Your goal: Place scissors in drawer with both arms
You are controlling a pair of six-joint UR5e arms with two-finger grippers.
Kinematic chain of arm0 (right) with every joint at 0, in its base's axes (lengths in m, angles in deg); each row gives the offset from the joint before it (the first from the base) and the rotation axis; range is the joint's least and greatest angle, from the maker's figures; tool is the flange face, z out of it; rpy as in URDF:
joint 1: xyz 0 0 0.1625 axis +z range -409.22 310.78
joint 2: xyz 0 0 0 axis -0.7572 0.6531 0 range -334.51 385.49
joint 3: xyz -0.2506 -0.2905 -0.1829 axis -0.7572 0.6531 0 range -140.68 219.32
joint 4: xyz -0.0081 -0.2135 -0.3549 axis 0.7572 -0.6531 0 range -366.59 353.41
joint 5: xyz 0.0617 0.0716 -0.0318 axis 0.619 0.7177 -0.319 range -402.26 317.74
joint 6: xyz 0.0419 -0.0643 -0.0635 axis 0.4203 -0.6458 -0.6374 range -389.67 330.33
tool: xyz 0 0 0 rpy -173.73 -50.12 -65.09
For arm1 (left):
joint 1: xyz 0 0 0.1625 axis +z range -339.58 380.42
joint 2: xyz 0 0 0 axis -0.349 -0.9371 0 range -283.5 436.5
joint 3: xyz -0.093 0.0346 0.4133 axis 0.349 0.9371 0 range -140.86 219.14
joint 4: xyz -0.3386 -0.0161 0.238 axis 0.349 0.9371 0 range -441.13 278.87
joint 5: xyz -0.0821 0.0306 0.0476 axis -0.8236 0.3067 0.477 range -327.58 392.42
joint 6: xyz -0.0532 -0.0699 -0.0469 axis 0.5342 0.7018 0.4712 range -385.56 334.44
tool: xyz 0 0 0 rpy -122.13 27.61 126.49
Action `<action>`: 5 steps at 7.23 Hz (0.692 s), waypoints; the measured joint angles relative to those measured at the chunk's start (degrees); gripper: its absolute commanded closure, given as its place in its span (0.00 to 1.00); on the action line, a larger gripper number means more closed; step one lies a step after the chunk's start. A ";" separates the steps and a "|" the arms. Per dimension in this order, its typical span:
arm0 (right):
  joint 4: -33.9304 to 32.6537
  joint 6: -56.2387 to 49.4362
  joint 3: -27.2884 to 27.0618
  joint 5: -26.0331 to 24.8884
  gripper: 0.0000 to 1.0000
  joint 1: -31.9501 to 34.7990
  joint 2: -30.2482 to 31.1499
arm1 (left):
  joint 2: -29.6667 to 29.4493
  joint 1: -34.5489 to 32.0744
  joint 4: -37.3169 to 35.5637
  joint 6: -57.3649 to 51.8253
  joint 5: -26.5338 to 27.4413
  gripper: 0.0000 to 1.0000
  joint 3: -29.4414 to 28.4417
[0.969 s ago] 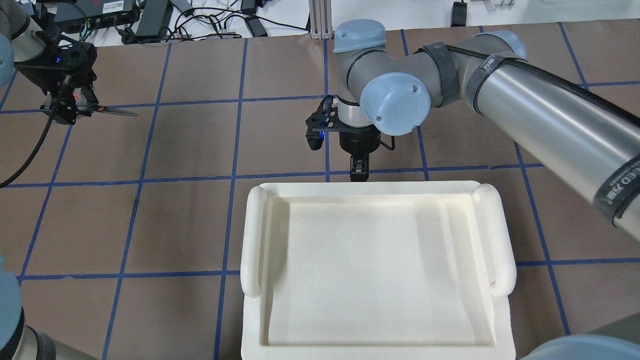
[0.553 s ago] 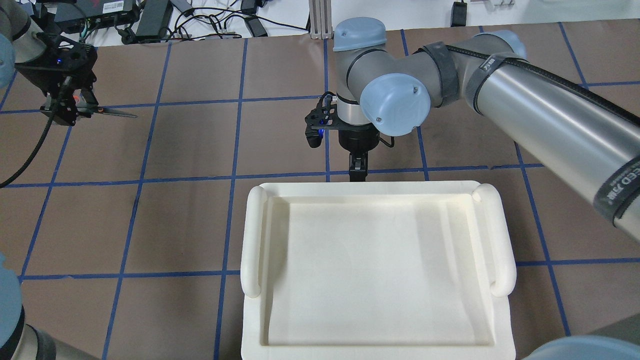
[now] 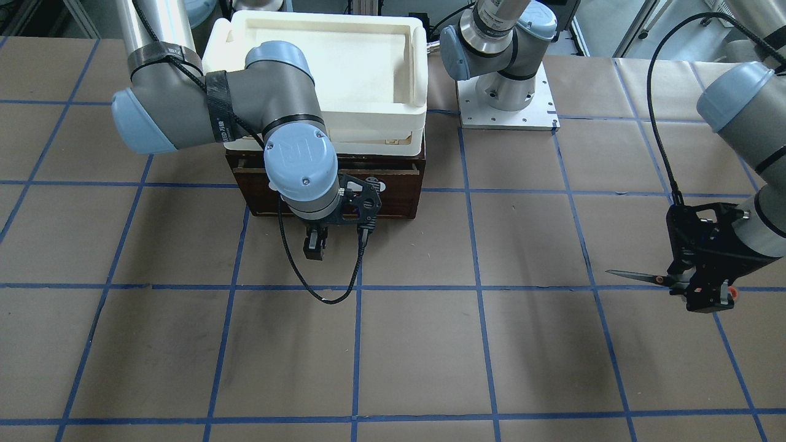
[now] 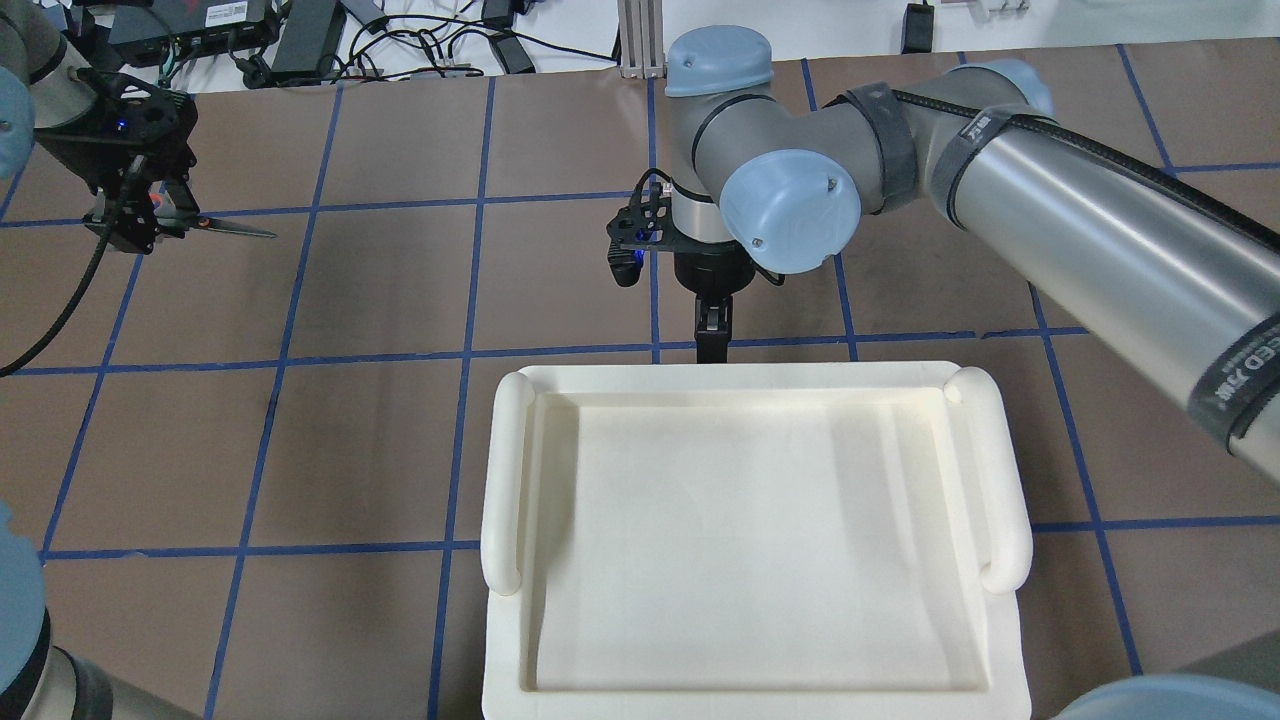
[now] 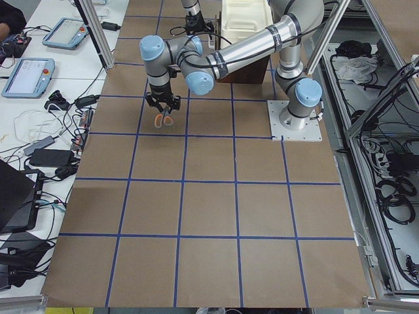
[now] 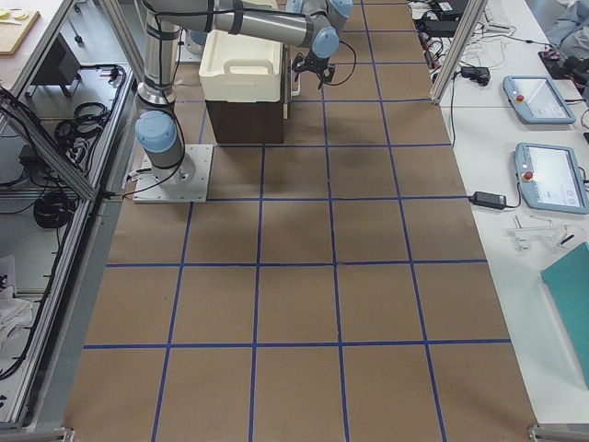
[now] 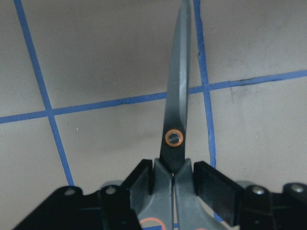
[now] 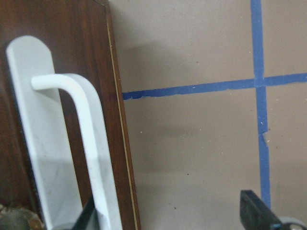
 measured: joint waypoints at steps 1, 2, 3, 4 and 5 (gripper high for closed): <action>-1.34 -0.15 0.10 -0.29 0.00 0.00 -0.02 | -0.23 0.01 -0.05 -0.81 0.47 1.00 0.02; -3.00 -0.90 0.28 -0.39 0.00 0.00 -0.09 | -0.39 0.01 -0.10 -1.43 0.82 1.00 0.03; -4.65 -2.04 0.43 -0.45 0.00 0.00 -0.19 | -0.43 0.01 -0.13 -1.69 1.00 1.00 0.03; -5.82 -2.72 0.51 -0.56 0.00 0.01 -0.46 | -0.47 0.02 -0.14 -1.82 1.07 1.00 0.03; -7.47 -3.01 0.60 -0.68 0.00 -0.05 -0.96 | -0.53 0.03 -0.15 -1.86 1.10 1.00 0.04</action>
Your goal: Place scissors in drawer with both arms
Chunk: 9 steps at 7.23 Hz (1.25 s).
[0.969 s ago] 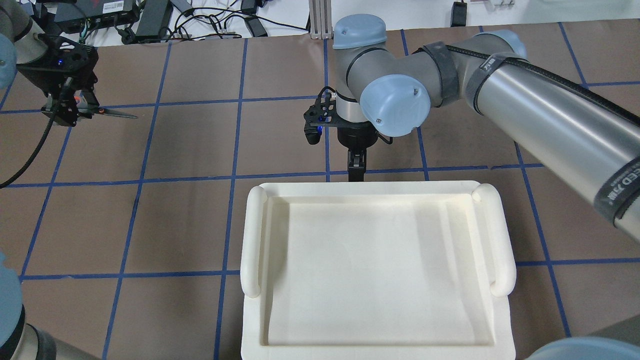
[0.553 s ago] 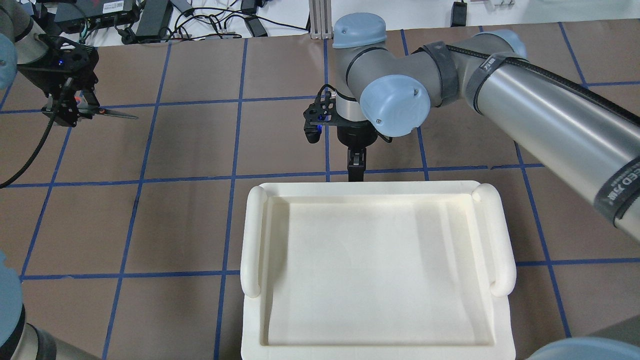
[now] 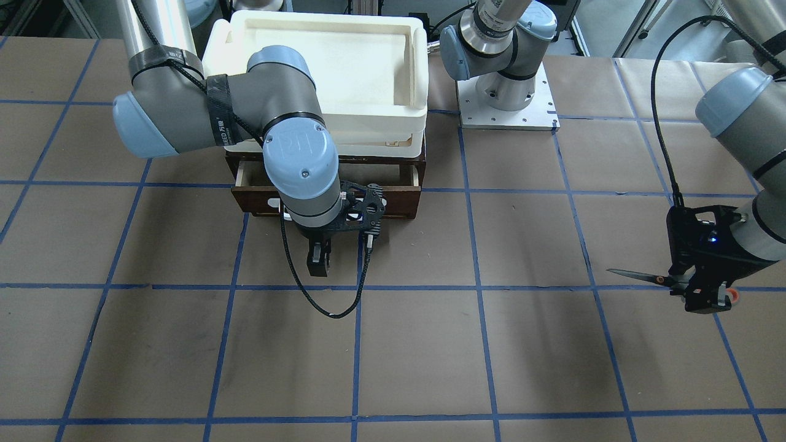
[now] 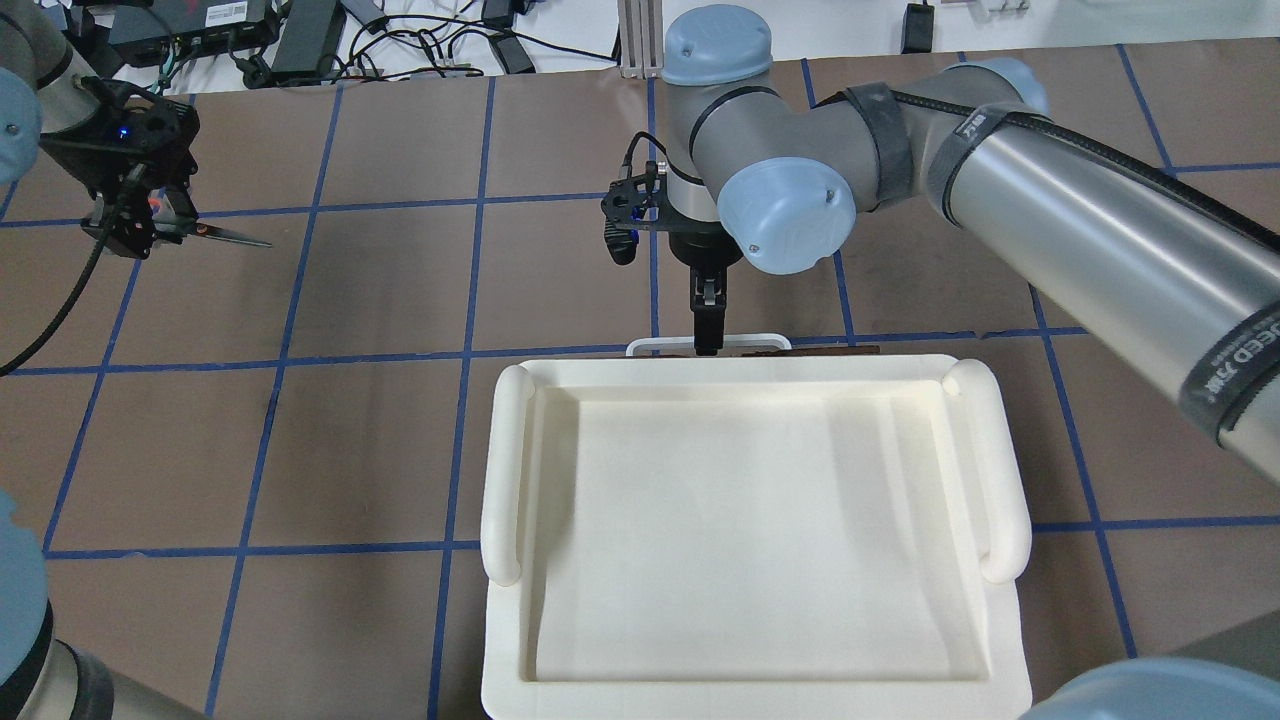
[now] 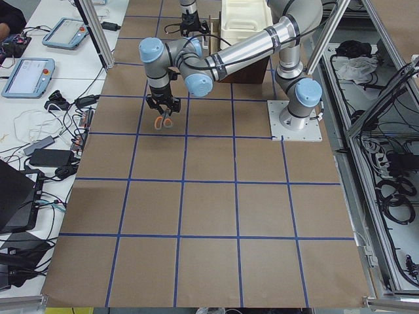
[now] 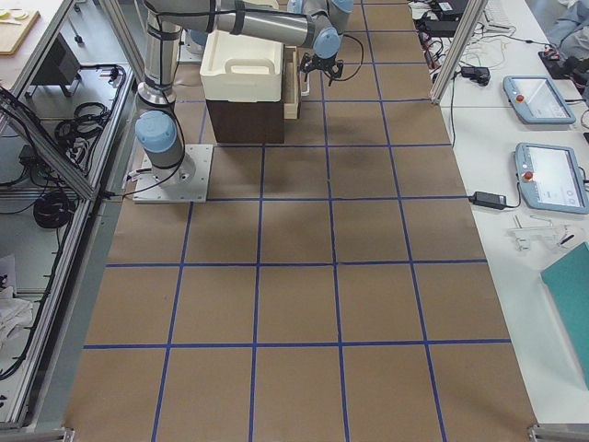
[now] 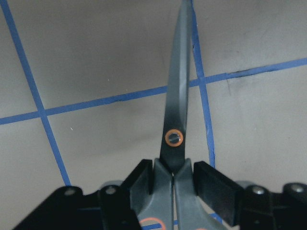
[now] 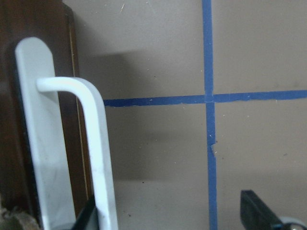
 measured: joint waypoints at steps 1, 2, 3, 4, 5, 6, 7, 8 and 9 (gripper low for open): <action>-1.71 -0.11 0.09 -0.05 0.00 -0.13 -0.64 | -0.04 0.02 0.00 -0.02 0.01 1.00 0.00; -2.49 -0.13 0.29 -0.11 0.00 -0.20 -1.15 | -0.06 0.04 -0.02 -0.02 0.01 1.00 0.00; -2.76 -0.12 0.74 -0.20 0.00 -0.25 -1.43 | -0.07 0.04 -0.04 -0.02 0.01 1.00 0.00; -2.79 -0.14 1.25 -0.23 0.00 -0.31 -1.56 | -0.07 0.05 -0.02 -0.02 0.01 1.00 0.00; -2.77 -0.15 1.89 -0.22 0.00 -0.38 -1.69 | -0.07 0.04 -0.01 -0.02 0.01 1.00 0.00; -2.75 -0.18 2.86 -0.22 0.00 -0.46 -2.10 | -0.10 0.00 0.00 -0.02 -0.01 1.00 0.00; -2.72 -0.24 4.04 -0.20 0.00 -0.65 -2.97 | -0.11 -0.01 0.00 -0.02 -0.03 1.00 0.02; -2.71 -0.32 5.24 -0.19 0.00 -1.14 -3.85 | -0.12 0.01 0.00 -0.02 -0.03 1.00 0.06; -2.64 -0.51 6.15 -0.21 0.00 -1.72 -4.32 | -0.13 0.04 0.00 -0.02 -0.05 1.00 0.07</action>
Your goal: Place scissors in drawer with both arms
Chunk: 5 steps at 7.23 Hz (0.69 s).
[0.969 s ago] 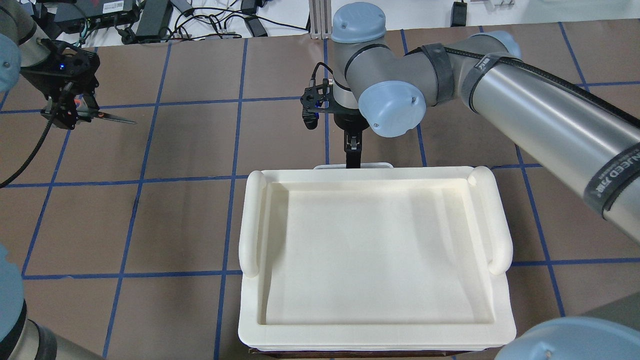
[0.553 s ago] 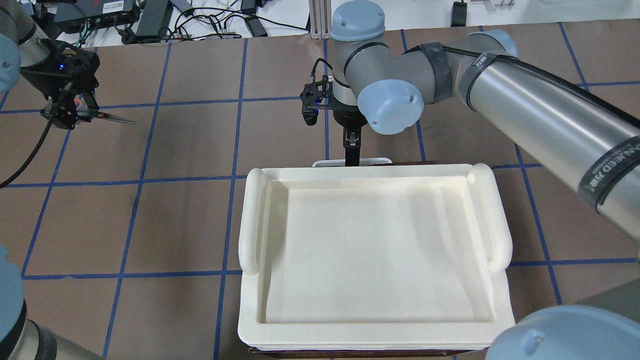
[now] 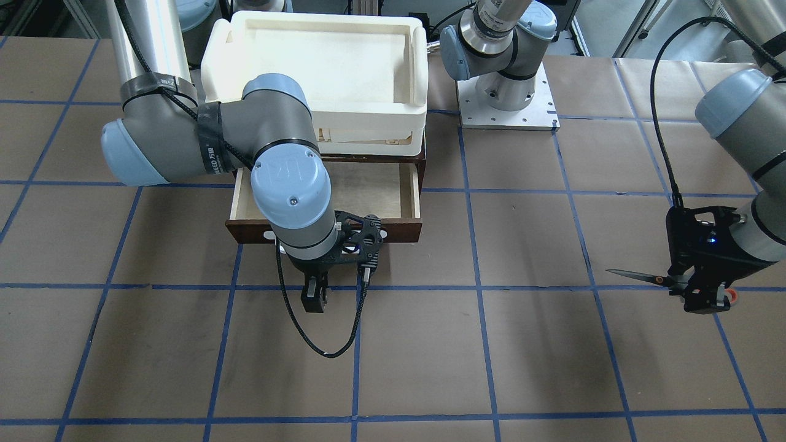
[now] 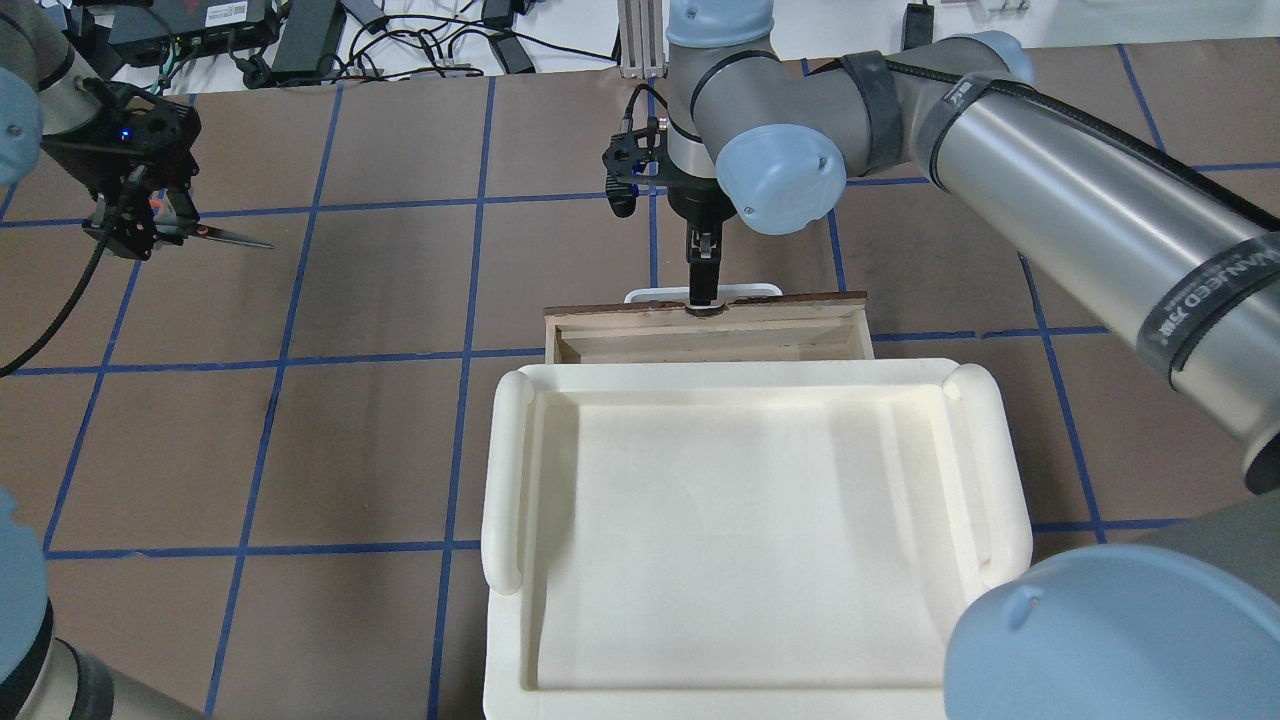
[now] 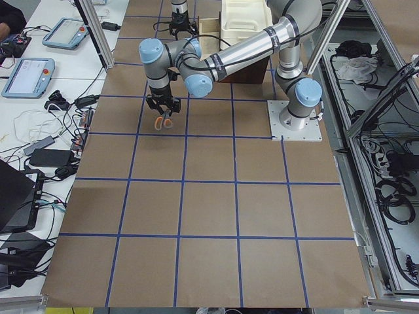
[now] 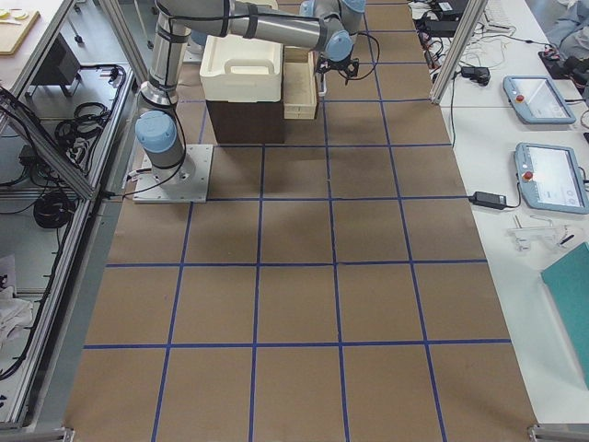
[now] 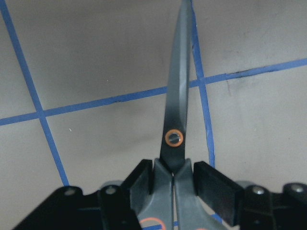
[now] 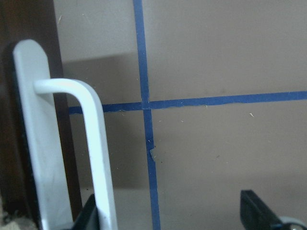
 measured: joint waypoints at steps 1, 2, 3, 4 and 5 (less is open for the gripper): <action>-0.01 -0.29 0.49 0.03 0.00 -0.42 -0.35 | -0.01 0.01 0.00 0.00 -0.01 1.00 0.01; -0.11 -0.42 0.83 0.08 0.00 -0.66 -0.75 | -0.02 0.01 0.00 0.00 -0.02 1.00 0.01; -0.17 -0.44 1.43 0.14 0.00 -0.85 -1.30 | -0.06 0.01 0.00 0.00 -0.02 1.00 0.01; -0.17 -0.44 2.18 0.21 0.00 -1.01 -2.04 | -0.11 0.00 0.00 -0.02 -0.02 1.00 0.02; -0.20 -0.44 3.19 0.27 0.00 -1.08 -2.93 | -0.16 -0.04 0.00 -0.08 -0.02 1.00 0.02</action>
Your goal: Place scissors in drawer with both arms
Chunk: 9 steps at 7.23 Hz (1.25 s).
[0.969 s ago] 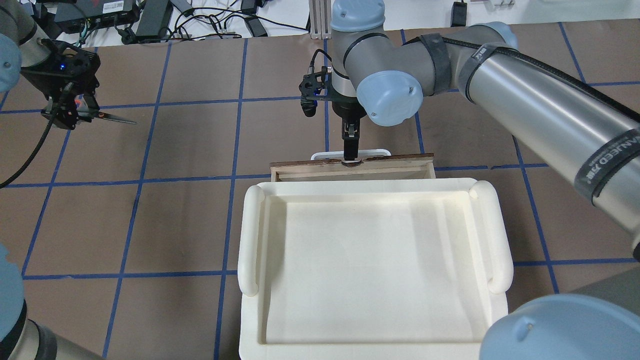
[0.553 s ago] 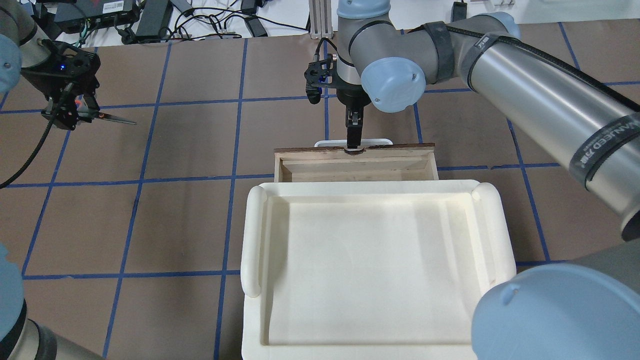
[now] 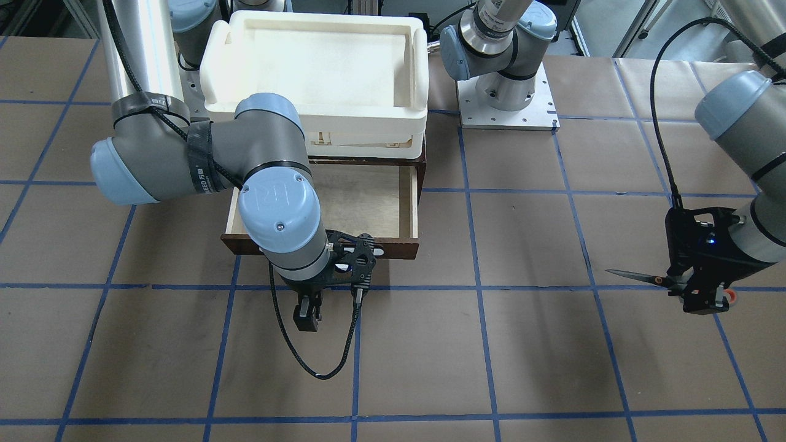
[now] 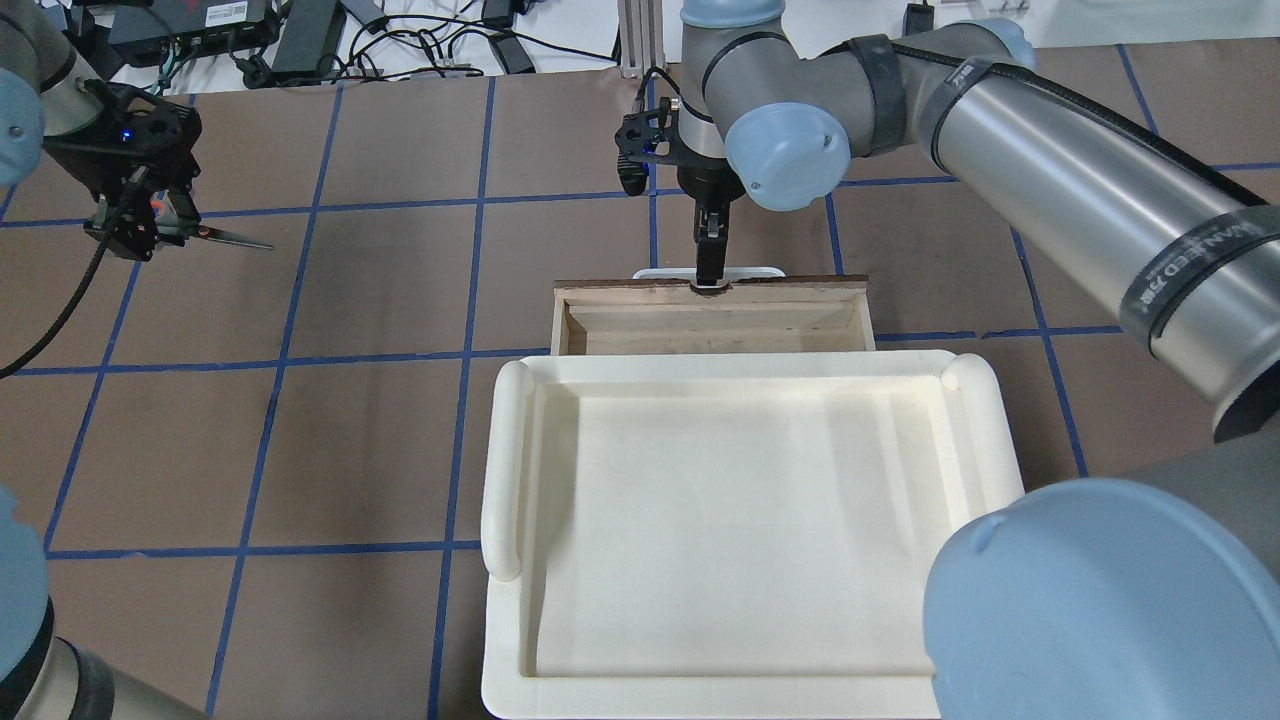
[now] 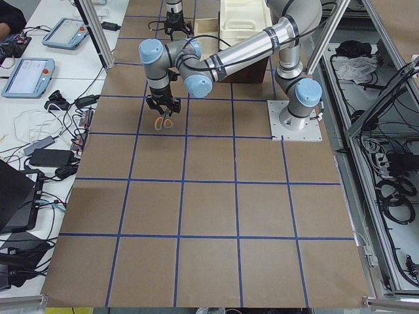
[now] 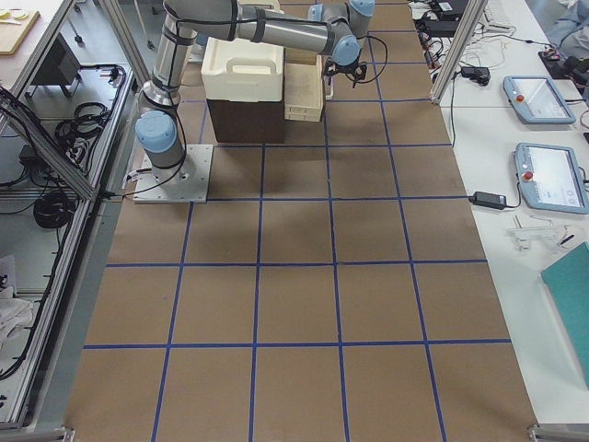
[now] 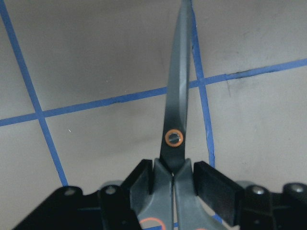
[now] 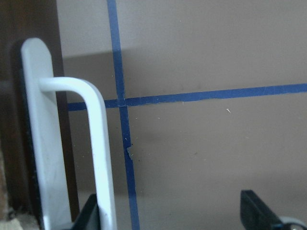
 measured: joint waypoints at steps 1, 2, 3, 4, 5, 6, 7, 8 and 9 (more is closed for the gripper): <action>-0.03 0.00 0.95 0.00 0.00 -0.03 -0.68 | -0.02 -0.03 0.00 -0.06 -0.02 1.00 0.00; -0.03 -0.02 1.49 0.00 0.00 -0.07 -1.10 | -0.04 -0.03 0.00 -0.07 -0.06 1.00 0.00; -0.06 -0.21 1.86 0.00 0.00 -0.10 -1.56 | -0.04 -0.04 0.00 -0.04 -0.06 1.00 0.00; -0.23 -0.47 2.20 0.01 0.00 -0.12 -2.06 | -0.04 -0.07 0.02 0.00 -0.03 1.00 0.06; -0.53 -0.52 2.46 0.11 0.00 -0.13 -2.41 | -0.04 -0.15 0.04 0.05 -0.01 1.00 0.22; -0.62 -0.32 2.55 0.35 0.00 -0.13 -2.45 | -0.04 -0.23 0.02 0.05 0.00 1.00 0.45; -0.51 0.14 2.55 0.56 0.00 -0.13 -2.25 | -0.04 -0.27 -0.01 0.02 0.00 1.00 0.55; -0.10 1.27 2.49 0.49 0.00 -0.11 -1.67 | -0.04 -0.29 -0.05 0.00 0.00 1.00 0.58; 0.85 2.93 2.38 0.40 0.00 -0.08 -0.75 | -0.04 -0.30 -0.07 0.00 -0.02 1.00 0.61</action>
